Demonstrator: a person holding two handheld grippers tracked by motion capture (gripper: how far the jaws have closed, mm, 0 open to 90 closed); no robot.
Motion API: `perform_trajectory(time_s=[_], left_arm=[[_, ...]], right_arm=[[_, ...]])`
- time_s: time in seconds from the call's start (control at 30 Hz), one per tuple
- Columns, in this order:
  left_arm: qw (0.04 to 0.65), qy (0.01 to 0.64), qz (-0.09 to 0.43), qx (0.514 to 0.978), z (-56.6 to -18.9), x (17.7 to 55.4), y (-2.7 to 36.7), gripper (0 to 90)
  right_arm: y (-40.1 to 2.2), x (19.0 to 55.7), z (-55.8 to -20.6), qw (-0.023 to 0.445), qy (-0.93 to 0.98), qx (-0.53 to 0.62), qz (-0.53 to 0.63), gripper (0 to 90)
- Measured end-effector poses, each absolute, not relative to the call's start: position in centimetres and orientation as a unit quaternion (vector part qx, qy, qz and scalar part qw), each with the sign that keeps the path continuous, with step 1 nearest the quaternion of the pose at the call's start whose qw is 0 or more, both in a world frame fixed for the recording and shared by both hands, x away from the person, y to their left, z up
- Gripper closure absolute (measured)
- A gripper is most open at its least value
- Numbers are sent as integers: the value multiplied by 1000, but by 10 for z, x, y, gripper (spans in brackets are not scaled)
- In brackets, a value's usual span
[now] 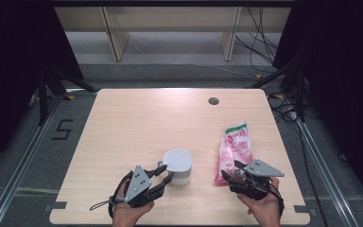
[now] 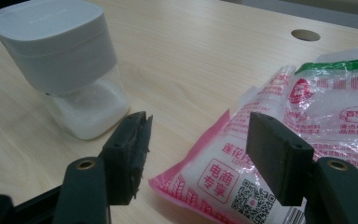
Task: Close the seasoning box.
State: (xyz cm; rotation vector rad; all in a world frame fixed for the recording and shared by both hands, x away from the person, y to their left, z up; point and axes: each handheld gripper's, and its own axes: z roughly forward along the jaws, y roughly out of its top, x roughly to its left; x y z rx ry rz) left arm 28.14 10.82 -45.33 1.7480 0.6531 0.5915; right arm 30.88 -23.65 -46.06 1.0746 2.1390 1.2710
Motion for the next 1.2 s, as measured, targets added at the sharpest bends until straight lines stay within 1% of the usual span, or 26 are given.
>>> perform_trajectory(time_s=[0.1,0.13,0.23,0.27,0.3,0.37,0.4,0.47,0.5,0.53,0.6,0.63,0.67,0.73,0.77,0.8,0.9,1.07,1.13,1.2], left_arm=[[557,279,251,741,-456,278,108,563],[557,279,250,742,-457,277,107,553],[557,283,246,741,-458,273,107,511],[555,284,249,741,-458,273,108,498],[564,285,248,735,-459,273,107,492],[559,292,245,736,-460,271,108,481],[554,281,250,743,-460,272,109,472],[555,297,239,739,-462,269,107,437],[560,292,239,738,-463,270,107,415],[552,294,237,743,-463,269,107,395],[552,292,231,746,-465,268,106,374],[552,295,227,746,-467,266,105,363],[550,295,224,748,-467,265,104,352],[548,296,222,750,-469,264,102,322],[544,286,226,756,-470,265,103,314],[551,298,216,749,-472,263,100,308],[551,299,211,750,-475,261,99,299],[544,305,213,752,-478,260,100,279],[547,293,217,753,-480,261,101,276],[544,302,213,753,-481,259,101,273]], right_arm=[[-235,309,-461,213,770,388,459,392],[-236,307,-460,218,769,393,455,391],[-233,307,-461,206,770,392,459,390],[-233,307,-461,209,772,389,457,389],[-232,307,-461,209,769,391,461,389],[-232,306,-461,210,769,391,460,388],[-232,306,-461,205,771,387,462,388],[-231,305,-461,199,771,393,459,386],[-231,307,-462,206,774,381,461,386],[-231,307,-463,208,775,376,464,385],[-230,306,-462,208,774,379,462,384],[-228,302,-462,192,775,393,457,382],[-229,306,-463,201,775,376,467,380],[-228,306,-464,200,779,369,466,380],[-228,305,-464,201,777,377,463,379],[-228,305,-464,199,777,377,463,379],[-228,305,-465,195,777,375,466,378],[-230,306,-466,189,784,368,462,377],[-230,307,-467,190,787,361,463,376],[-228,302,-466,183,779,387,458,375]])
